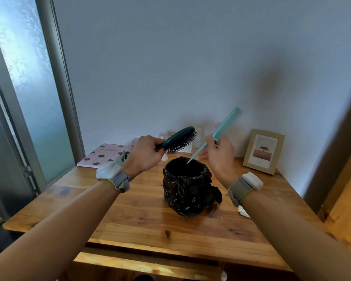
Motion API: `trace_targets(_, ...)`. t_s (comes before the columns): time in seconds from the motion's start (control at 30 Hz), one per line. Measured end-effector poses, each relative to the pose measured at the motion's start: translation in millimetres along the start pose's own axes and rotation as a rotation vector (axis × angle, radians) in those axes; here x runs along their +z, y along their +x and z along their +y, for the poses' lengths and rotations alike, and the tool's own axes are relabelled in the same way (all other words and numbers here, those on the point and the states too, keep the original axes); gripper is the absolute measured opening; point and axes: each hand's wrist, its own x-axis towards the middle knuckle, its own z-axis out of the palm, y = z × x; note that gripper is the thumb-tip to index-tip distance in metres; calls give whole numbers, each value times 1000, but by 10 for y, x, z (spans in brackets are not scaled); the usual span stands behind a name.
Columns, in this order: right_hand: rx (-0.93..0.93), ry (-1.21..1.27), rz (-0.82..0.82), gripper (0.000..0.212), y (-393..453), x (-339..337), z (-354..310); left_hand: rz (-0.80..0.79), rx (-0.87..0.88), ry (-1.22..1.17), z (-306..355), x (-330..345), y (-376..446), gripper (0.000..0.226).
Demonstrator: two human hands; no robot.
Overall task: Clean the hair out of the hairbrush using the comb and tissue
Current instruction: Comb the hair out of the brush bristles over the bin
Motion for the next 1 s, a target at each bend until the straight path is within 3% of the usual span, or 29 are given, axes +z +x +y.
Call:
trace_targets(0.13, -224, 158, 154, 16, 4, -7, -158, -6, -10, 15, 7, 11, 3, 34)
trace_targets(0.23, -281, 250, 151, 18, 13, 55, -246, -13, -14, 24, 37, 17, -3, 34)
trace_targets(0.4, -382, -20, 3, 11, 8, 181, -138, -6, 14, 26, 99, 12, 4, 31)
trace_targets(0.67, -428, -134, -83, 16, -11, 198, -62, -17, 23, 31, 55, -19, -14, 29)
trace_targets(0.83, -469, -490, -163, 25, -15, 155, -51, -22, -10, 40, 17, -53, 1, 24)
trace_targets(0.9, -446, -458, -103, 28, -14, 132, -101, -29, -19, 65, 1, -54, 11, 20)
trace_targets(1.0, -468, -222, -75, 25, -77, 132, -240, -39, -36, 92, -23, -30, 25, 17)
